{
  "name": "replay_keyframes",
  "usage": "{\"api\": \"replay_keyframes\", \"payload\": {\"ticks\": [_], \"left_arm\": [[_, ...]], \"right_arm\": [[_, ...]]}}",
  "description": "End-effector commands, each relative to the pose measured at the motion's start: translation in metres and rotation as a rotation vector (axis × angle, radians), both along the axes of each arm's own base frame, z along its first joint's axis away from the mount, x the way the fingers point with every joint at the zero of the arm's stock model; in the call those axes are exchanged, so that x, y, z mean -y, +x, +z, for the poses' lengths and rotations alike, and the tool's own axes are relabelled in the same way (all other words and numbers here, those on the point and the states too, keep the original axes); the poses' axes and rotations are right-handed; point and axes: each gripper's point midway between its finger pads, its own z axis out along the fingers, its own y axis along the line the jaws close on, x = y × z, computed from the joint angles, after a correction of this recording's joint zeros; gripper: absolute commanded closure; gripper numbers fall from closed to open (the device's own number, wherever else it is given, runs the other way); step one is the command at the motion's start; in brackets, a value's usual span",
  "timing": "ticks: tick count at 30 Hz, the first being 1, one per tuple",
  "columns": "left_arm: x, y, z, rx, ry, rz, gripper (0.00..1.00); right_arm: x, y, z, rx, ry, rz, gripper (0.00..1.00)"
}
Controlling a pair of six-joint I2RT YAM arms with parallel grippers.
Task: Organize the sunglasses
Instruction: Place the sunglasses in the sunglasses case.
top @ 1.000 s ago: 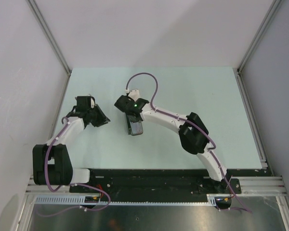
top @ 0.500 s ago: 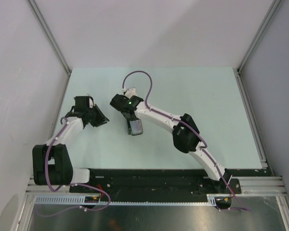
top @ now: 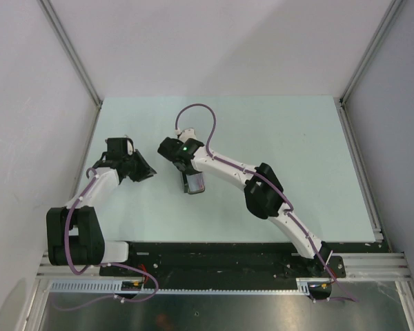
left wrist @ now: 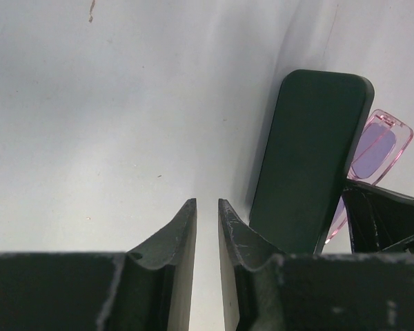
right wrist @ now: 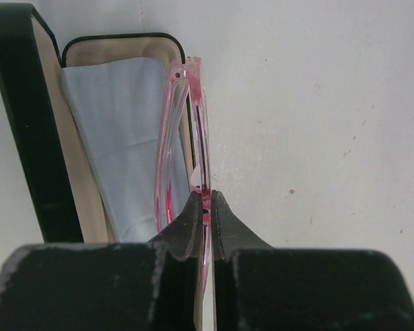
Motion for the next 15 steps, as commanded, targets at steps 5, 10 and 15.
{"api": "replay_keyframes", "payload": {"ticks": [5, 10, 15], "left_arm": [[0.0005, 0.0022, 0.0071, 0.029, -0.008, -0.014, 0.77], [0.0002, 0.0021, 0.0072, 0.031, -0.008, -0.015, 0.77], [0.0002, 0.0021, 0.0068, 0.029, -0.009, -0.014, 0.77]], "right_arm": [[-0.0048, 0.0101, 0.0005, 0.028, 0.003, -0.004, 0.95], [-0.0052, 0.0143, 0.0015, 0.036, 0.017, -0.013, 0.85], [-0.011, 0.0183, 0.0008, 0.024, 0.056, 0.0, 0.83]]}}
